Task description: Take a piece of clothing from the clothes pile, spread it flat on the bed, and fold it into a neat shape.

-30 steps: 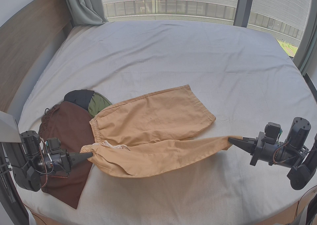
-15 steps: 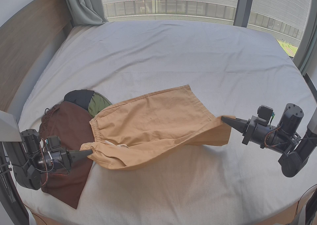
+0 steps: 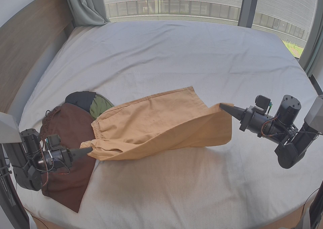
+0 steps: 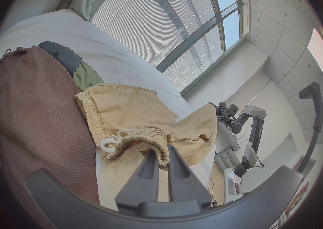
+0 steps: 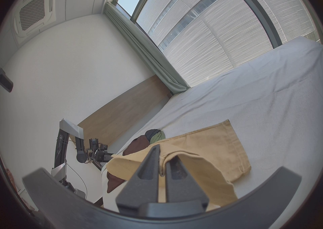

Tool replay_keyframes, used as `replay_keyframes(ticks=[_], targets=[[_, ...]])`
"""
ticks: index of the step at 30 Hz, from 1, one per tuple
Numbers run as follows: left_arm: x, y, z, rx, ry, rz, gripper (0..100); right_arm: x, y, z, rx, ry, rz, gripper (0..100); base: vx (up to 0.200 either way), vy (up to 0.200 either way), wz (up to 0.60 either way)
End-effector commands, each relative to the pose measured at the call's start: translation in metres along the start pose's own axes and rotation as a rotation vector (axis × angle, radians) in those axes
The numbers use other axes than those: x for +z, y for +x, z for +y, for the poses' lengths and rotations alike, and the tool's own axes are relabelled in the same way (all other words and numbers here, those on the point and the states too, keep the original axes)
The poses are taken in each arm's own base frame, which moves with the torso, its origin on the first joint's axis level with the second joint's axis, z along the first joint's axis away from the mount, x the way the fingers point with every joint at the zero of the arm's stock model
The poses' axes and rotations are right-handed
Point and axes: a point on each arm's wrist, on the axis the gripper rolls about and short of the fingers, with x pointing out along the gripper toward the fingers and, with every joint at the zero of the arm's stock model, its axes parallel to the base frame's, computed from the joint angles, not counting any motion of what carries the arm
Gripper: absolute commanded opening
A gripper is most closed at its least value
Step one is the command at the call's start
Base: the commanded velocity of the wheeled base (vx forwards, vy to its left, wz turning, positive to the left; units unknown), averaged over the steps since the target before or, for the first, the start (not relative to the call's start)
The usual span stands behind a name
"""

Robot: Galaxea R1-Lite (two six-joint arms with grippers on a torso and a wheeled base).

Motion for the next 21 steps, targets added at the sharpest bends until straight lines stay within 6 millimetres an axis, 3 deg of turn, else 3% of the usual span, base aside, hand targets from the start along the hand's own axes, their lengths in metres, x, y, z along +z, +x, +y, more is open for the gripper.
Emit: replay_keyframes(ticks=[1,21], targets=[[0.002,0.0,0.002,0.007,-0.01,-0.008,0,0.006,0.01,-0.006,0.012,-0.01,-0.026,0,0.0,0.0,0.0],[0.013,0.008,0.012,0.111,-0.073,-0.076,0,0.038,0.048,-0.027,-0.002,0.006,-0.01,0,0.0,0.0,0.0]])
